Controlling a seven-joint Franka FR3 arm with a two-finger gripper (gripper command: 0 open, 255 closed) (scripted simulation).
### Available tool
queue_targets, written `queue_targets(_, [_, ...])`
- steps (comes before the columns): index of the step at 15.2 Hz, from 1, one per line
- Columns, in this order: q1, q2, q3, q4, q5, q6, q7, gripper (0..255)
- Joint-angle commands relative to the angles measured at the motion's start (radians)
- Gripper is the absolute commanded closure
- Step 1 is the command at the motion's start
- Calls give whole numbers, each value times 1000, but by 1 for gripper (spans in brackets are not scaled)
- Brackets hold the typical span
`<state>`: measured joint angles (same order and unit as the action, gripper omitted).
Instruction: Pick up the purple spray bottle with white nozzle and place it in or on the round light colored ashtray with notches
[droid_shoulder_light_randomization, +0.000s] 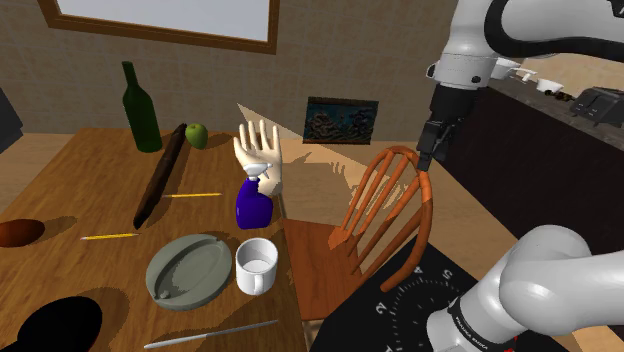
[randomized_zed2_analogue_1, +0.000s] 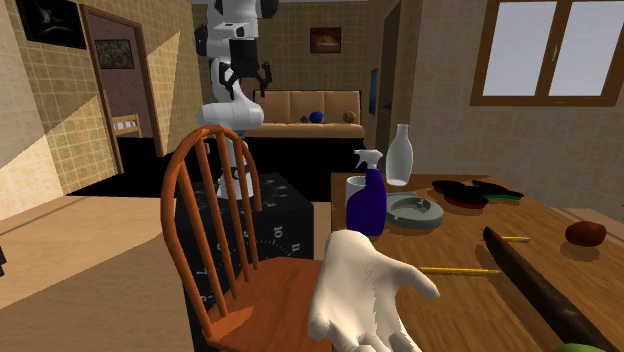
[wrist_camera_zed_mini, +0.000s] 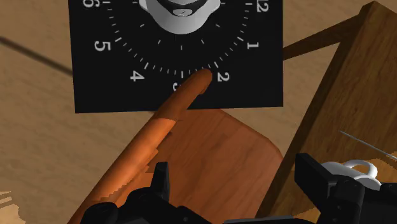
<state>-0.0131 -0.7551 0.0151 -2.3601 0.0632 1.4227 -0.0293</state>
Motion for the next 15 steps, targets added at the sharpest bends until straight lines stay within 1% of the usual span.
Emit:
queue_targets(1, [0, 0, 0, 0, 0, 0, 0, 0])
queue_targets(4, [27, 19, -24, -74, 4, 149, -91, 0])
queue_targets(8, [66, 73, -54, -149, 20, 350, -214, 0])
queue_targets(12, [115, 158, -85, -194, 53, 551, -344, 0])
queue_targets(15, [159, 239, -109, -209, 92, 695, -450, 0])
